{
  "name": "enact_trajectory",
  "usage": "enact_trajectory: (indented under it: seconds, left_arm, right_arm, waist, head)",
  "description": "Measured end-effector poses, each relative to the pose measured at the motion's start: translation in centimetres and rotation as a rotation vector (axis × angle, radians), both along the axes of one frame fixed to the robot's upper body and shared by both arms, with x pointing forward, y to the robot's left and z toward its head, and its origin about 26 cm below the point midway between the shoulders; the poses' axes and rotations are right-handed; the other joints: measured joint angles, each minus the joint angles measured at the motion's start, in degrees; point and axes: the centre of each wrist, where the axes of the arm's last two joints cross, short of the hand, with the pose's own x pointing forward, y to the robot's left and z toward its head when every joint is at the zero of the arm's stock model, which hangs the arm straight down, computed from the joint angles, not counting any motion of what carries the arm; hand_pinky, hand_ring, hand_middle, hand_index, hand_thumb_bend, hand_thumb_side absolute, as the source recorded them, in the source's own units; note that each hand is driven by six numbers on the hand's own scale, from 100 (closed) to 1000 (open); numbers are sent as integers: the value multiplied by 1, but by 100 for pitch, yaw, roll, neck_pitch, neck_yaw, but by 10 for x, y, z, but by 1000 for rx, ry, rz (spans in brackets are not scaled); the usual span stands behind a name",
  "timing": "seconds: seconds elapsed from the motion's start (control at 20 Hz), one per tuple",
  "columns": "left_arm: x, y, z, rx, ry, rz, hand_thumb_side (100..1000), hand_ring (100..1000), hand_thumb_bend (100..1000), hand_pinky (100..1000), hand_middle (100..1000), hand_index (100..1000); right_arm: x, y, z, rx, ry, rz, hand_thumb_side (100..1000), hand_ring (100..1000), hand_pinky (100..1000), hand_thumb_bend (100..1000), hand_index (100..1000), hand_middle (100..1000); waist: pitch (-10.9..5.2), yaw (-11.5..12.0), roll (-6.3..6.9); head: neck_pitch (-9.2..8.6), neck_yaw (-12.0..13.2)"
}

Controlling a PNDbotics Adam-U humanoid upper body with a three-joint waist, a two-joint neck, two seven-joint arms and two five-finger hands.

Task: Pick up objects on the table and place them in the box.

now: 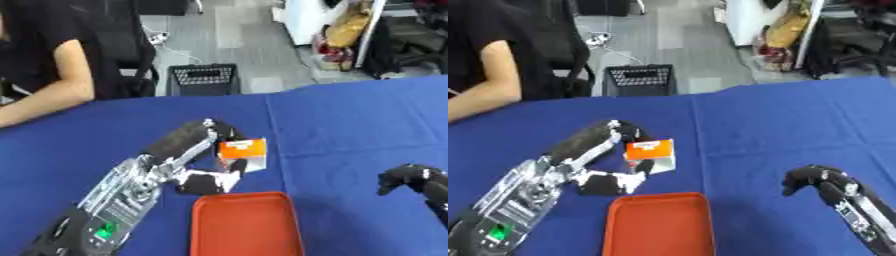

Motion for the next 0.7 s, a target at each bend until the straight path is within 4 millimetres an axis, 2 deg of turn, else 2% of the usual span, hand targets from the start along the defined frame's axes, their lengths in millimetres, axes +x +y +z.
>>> enact_trajectory:
  seconds: [0.5, 0.65, 0.7]
  left_arm:
    - [-4, -2, -42, 54, 135, -22, 466, 524, 100, 807, 575, 626]
    - [-5, -3, -55, 81, 180, -40, 603, 595, 100, 860, 644, 697]
    - [-6, -4, -60, 88, 195, -50, 727, 669, 280, 901, 712, 759]
  right_arm:
    - [0, 0, 0, 0, 0, 0, 954, 627, 850, 100, 814, 659]
    - [0, 0, 0, 0, 0, 0, 955, 627, 850, 100, 814, 659]
    - [0, 0, 0, 0, 0, 0, 954, 627, 850, 100, 814, 659]
  waist:
    - [10, -19, 0]
    - [10, -20, 0]
    - [10, -20, 0]
  head:
    - [7, 0]
    - [9, -1]
    - [11, -1]
